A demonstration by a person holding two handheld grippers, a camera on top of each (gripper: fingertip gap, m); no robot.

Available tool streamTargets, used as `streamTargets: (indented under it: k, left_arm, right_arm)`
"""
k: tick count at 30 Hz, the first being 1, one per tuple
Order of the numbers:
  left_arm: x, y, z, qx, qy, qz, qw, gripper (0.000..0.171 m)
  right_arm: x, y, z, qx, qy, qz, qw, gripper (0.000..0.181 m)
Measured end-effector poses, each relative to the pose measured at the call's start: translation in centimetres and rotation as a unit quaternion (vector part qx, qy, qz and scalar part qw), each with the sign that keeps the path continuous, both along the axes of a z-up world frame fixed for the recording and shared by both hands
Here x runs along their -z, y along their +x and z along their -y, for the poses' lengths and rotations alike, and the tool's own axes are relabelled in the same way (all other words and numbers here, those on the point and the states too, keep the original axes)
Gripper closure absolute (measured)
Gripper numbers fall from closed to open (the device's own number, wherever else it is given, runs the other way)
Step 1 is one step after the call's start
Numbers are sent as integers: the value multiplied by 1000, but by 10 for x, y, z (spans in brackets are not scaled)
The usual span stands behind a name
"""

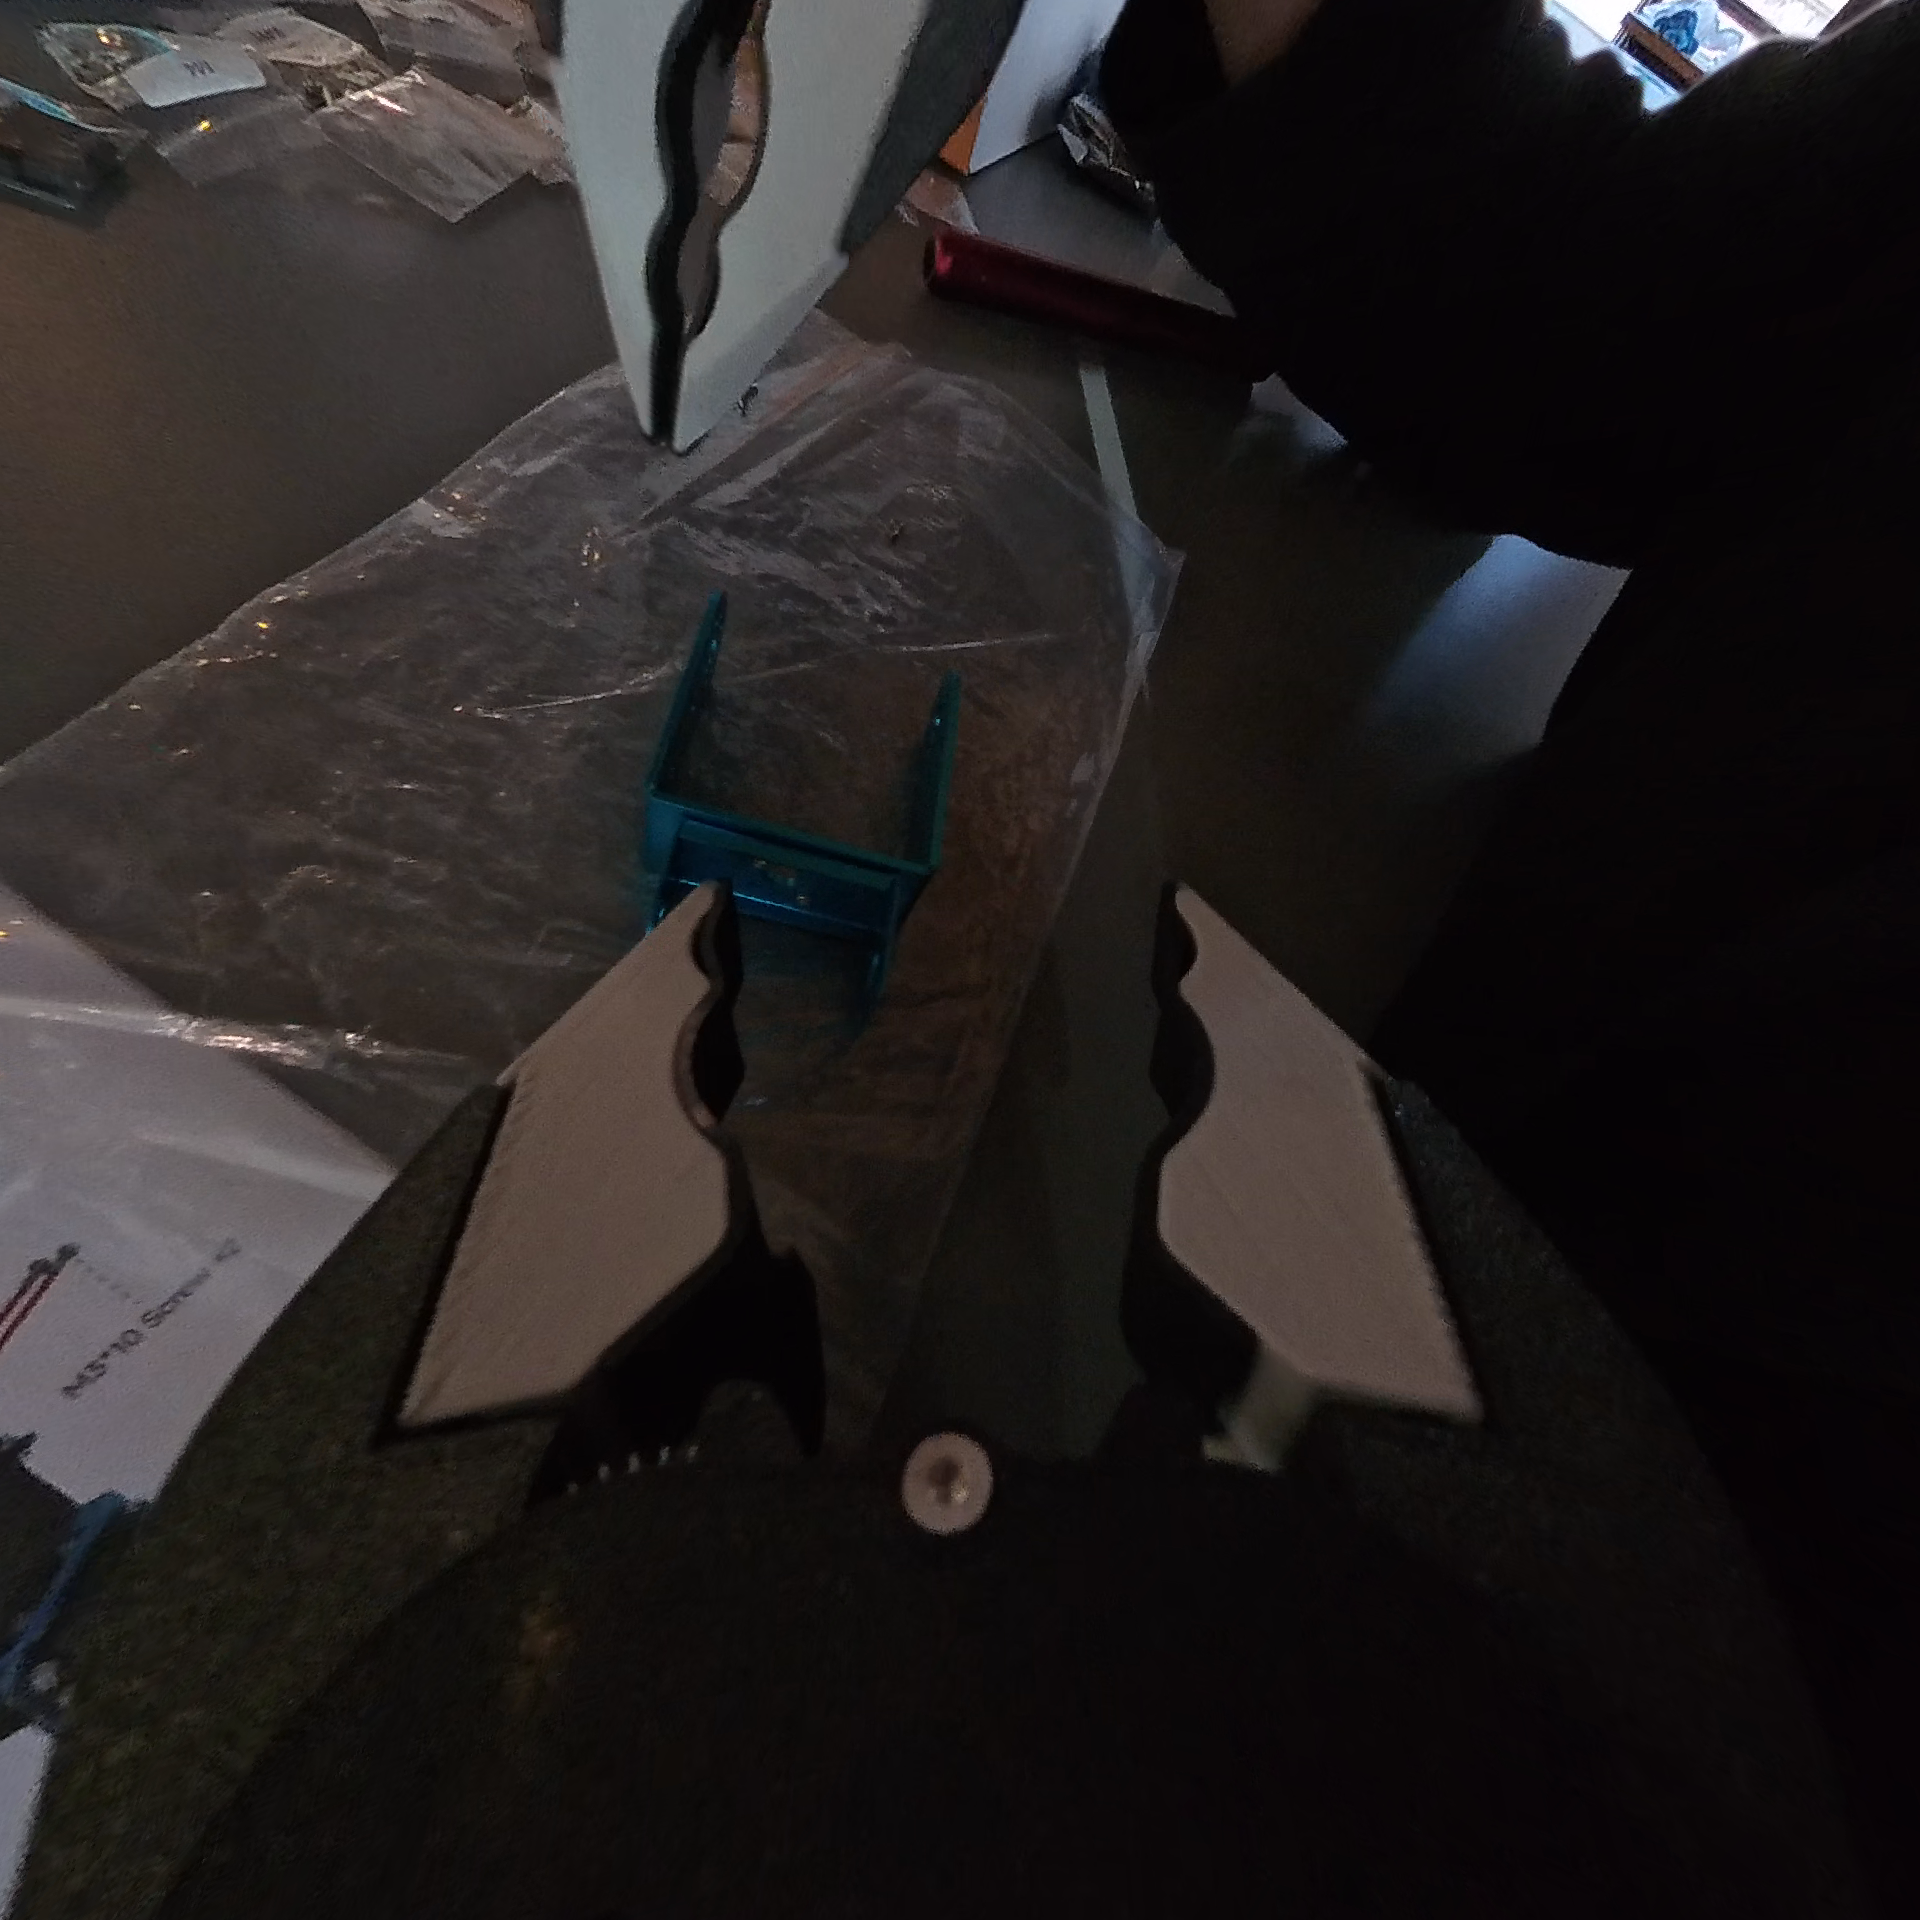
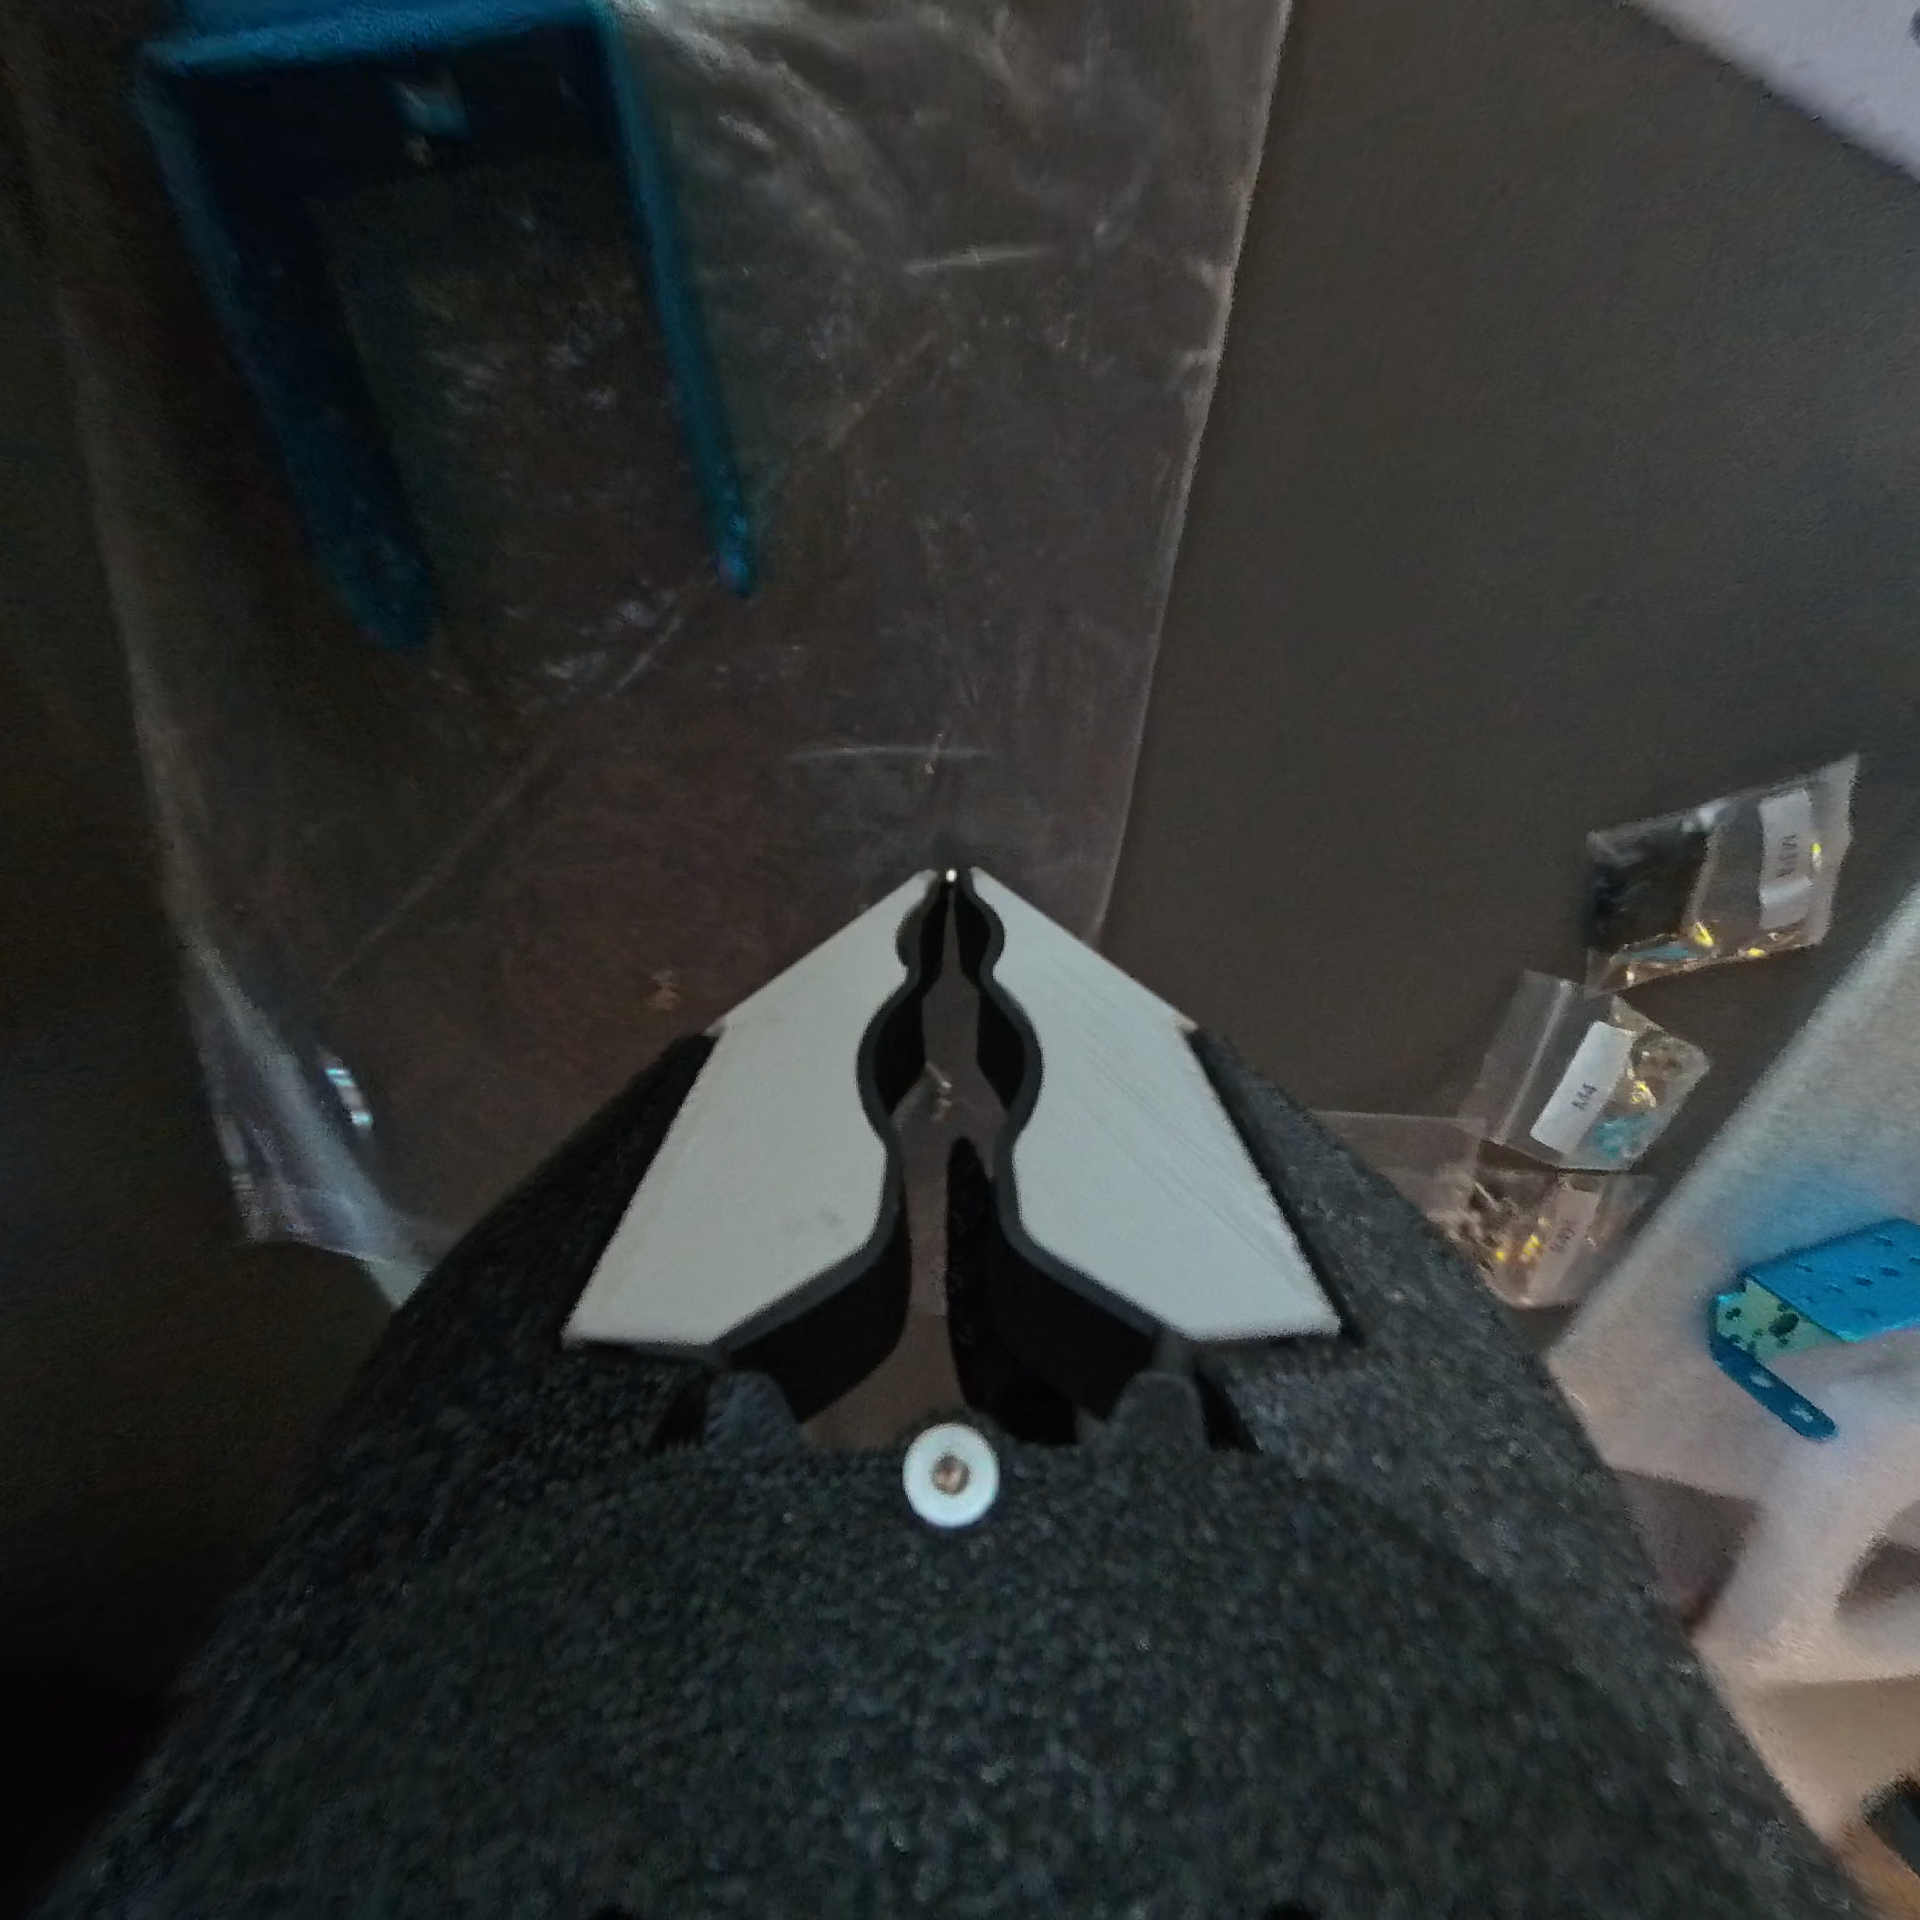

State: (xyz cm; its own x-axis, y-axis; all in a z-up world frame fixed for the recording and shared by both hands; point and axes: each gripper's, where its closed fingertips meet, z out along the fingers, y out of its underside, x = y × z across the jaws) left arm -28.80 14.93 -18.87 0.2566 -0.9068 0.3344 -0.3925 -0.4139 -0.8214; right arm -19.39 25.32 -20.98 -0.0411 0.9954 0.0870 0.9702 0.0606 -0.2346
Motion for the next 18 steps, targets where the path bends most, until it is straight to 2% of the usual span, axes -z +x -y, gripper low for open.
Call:
streamTargets:
  k: [3, 6, 9, 18]
  left_arm:
    - [-1, 0, -1, -2, -1, 2, 1000, 92]
    - [0, 0, 0, -2, 3, -1, 1000, 91]
    - [1, 0, 0, -1, 5, -4, 1000, 92]
    - [1, 0, 0, -2, 11, -5, 1000, 92]
  right_arm:
    - [-15, -15, 25, 1, -61, -64, 996, 180]
    - [-7, -22, 49, 2, -113, -69, 991, 180]
    - [7, -17, 47, -7, -71, -34, 997, 179]
    - [9, -19, 52, -8, -86, -32, 996, 178]
